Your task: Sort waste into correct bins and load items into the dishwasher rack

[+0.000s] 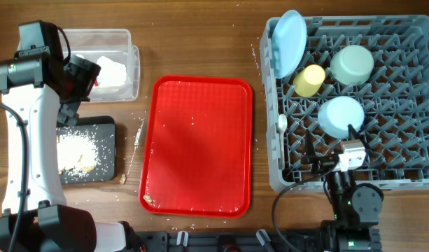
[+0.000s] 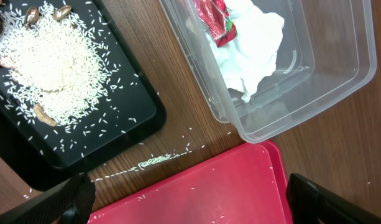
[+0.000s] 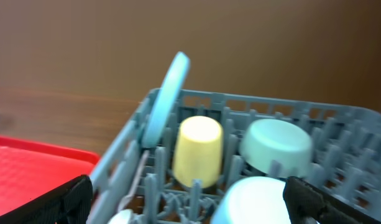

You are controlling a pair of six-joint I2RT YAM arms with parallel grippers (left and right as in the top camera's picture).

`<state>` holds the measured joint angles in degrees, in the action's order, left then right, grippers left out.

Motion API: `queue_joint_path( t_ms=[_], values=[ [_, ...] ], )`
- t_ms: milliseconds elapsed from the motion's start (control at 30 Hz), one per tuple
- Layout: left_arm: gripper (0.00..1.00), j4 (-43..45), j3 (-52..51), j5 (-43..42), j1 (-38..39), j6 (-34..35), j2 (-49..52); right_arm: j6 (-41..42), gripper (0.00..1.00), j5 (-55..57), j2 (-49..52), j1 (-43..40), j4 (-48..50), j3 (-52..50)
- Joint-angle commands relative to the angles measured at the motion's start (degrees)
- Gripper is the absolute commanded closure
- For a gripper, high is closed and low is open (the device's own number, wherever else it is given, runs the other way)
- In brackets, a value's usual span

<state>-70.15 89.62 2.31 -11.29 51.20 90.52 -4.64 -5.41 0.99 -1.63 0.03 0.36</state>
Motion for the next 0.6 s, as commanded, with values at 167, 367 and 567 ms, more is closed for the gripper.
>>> queue_joint_path(
  t_ms=[167, 367, 567],
  values=[
    [0.0, 0.0, 0.3, 0.8, -0.2, 0.3, 0.2, -1.4, 0.0, 3.2, -0.7, -0.3, 0.1, 0.0],
    [0.0, 0.0, 0.3, 0.8, -0.2, 0.3, 0.2, -1.4, 0.0, 3.2, -0.7, -0.3, 0.1, 0.0],
    [0.0, 0.0, 0.3, 0.8, -0.2, 0.3, 0.2, -1.4, 0.0, 3.2, -0.7, -0.3, 0.1, 0.0]
  ],
)
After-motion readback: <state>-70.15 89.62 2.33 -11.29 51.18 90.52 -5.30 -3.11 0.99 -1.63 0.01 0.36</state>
